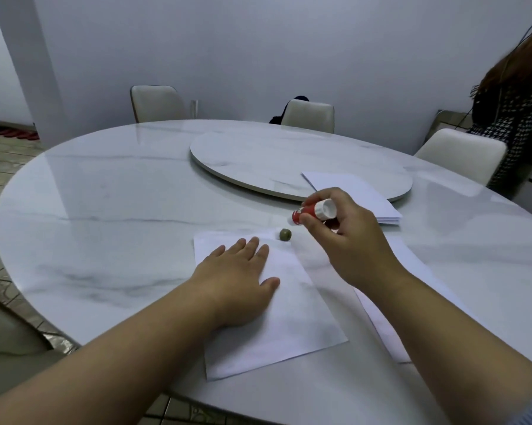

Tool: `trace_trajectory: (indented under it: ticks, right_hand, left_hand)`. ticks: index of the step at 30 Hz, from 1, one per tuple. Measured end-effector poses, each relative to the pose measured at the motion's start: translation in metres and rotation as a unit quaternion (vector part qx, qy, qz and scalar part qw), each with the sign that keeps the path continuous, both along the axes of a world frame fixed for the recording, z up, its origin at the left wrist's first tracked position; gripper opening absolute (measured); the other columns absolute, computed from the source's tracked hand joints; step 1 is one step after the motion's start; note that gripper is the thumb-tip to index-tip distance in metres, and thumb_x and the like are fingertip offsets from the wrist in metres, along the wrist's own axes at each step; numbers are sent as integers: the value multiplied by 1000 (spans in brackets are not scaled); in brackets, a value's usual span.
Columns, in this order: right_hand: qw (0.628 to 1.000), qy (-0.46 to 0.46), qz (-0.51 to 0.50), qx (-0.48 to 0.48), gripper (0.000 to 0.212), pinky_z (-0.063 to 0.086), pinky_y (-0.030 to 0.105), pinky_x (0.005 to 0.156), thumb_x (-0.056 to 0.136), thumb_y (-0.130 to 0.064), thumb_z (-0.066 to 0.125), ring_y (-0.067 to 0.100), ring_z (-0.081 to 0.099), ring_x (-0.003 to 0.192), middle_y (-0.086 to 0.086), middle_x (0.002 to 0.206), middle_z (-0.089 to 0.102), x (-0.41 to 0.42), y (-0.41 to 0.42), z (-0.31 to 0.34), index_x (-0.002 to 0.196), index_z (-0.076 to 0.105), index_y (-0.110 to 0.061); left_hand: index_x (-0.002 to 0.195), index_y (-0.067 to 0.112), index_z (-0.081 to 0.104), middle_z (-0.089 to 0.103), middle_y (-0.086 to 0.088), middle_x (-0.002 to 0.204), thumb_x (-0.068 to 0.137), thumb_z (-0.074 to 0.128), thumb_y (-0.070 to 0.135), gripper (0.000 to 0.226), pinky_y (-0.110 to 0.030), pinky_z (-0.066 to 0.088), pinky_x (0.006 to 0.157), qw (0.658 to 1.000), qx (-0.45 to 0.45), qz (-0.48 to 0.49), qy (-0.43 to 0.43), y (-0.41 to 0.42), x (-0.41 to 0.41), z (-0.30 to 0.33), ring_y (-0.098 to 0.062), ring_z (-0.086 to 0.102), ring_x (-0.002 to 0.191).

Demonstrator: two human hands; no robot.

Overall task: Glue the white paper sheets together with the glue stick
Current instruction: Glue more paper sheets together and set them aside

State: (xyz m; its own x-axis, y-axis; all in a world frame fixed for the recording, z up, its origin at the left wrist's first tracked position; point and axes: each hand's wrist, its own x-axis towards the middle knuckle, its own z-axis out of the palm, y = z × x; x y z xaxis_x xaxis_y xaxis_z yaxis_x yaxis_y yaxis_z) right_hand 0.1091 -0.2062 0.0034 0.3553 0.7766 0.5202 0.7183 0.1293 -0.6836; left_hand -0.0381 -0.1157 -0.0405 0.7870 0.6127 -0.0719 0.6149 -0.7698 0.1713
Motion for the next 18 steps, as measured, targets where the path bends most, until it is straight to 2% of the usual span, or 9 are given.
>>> trace_trajectory:
  ticks: [3,6,10,11,15,18]
  right_hand:
    - [999,54,4,-3,7,44,7,61,87,-17,63,-7,64,68,-14,77,72,0,7,-3,93,59,-16]
    - [985,166,-47,6,11,51,22,66,85,-18,64,1,63,63,-20,66,70,8,15,-11,94,62,-13]
    - [940,334,-70,15,16,55,28,64,87,-12,61,18,64,65,9,82,76,18,23,-15,101,61,-4]
    - [934,349,-75,15,13,55,29,65,85,-11,60,18,64,64,11,82,75,20,25,-17,98,61,-6]
    - [931,355,-86,-10,11,58,34,75,75,-10,62,16,66,61,0,64,73,21,29,-26,85,65,-13]
    - [928,363,-86,-15,14,59,35,77,68,-14,65,18,68,62,2,66,72,22,28,-30,82,67,-14]
  left_hand:
    - [149,24,-2,-8,5,159,94,20,51,66,-33,-2,118,1000,3,1,-5,0,-1,0,-10,-8,144]
    - [149,25,-1,-7,6,159,93,21,52,66,-33,-3,118,1000,-3,-1,-15,0,0,-1,-10,-8,144]
    - [148,28,12,4,9,159,90,32,53,66,-30,4,115,998,-20,8,-53,3,-1,3,-10,3,144]
    - [147,29,15,8,9,158,88,34,54,66,-30,7,114,998,-20,9,-60,4,-2,4,-11,7,144]
    - [146,28,17,19,9,154,85,37,55,70,-30,15,111,997,-6,-3,-71,5,-2,8,-14,16,139]
    - [147,31,14,17,8,154,85,34,59,71,-31,14,111,998,6,-5,-63,7,0,6,-15,14,139]
